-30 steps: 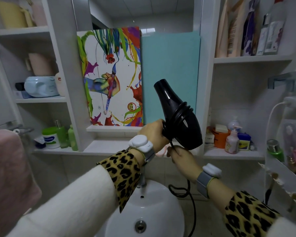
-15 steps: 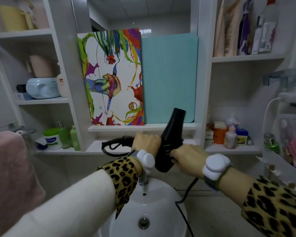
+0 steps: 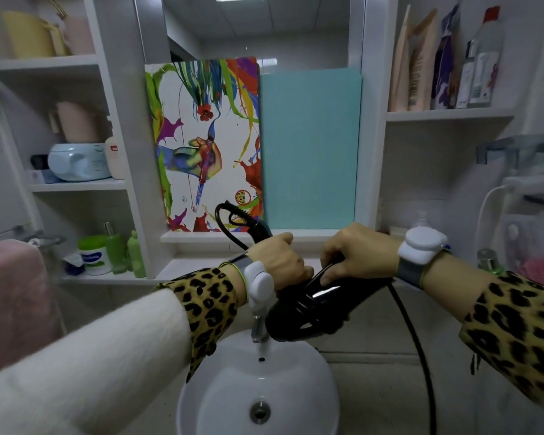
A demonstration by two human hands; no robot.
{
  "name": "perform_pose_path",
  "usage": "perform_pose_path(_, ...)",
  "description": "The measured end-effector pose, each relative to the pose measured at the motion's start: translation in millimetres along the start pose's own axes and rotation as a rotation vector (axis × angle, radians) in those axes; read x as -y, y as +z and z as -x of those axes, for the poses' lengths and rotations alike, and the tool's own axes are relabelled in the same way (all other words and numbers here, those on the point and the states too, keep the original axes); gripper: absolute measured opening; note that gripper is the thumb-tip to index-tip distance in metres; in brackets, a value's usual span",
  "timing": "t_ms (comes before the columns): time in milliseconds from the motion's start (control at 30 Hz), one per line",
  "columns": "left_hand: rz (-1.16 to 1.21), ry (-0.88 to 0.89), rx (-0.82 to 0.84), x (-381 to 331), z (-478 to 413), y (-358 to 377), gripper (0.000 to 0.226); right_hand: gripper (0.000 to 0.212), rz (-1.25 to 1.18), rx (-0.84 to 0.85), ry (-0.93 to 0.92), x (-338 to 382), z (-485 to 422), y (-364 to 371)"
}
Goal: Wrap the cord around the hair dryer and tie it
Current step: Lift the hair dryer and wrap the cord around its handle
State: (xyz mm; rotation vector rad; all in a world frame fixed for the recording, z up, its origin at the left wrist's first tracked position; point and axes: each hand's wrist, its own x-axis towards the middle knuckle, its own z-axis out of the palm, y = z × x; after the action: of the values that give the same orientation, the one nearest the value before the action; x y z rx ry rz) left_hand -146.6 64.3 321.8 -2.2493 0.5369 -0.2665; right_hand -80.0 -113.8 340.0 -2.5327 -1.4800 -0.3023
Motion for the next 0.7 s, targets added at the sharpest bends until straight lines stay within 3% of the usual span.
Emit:
perform_pose_path(200, -0.213, 0.192, -0.214, 10.0, 8.3, -1.0, 0.016, 0.017, -0.23, 0.15, 0.071, -3.6, 6.6, -14.1)
perform_pose_path(333, -0.144, 0.199, -0.181, 10.9, 10.3, 0.9, 0.015, 0.012, -0.461, 0.31, 0.156, -3.8, 10.9, -20.2)
perform_pose_path(467, -0.015, 0.165, -0.001, 17.8, 18.5, 9.3, 0.017, 0.016, -0.463, 0.235, 0.237, -21.6, 21.1, -33.9)
perform_pose_path(600, -0.145, 0.329, -0.259, 17.2, 37.1, 16.3, 0.024, 0.026, -0.487, 0.095, 0.205, -36.9, 24.2, -23.6)
perform_pose_path(700, 0.001, 0.276, -0.456, 13.4, 43.5, 24.8, 0.015, 0.019, -0.482, -0.069, 0.168, -45.7, 16.9, -2.7)
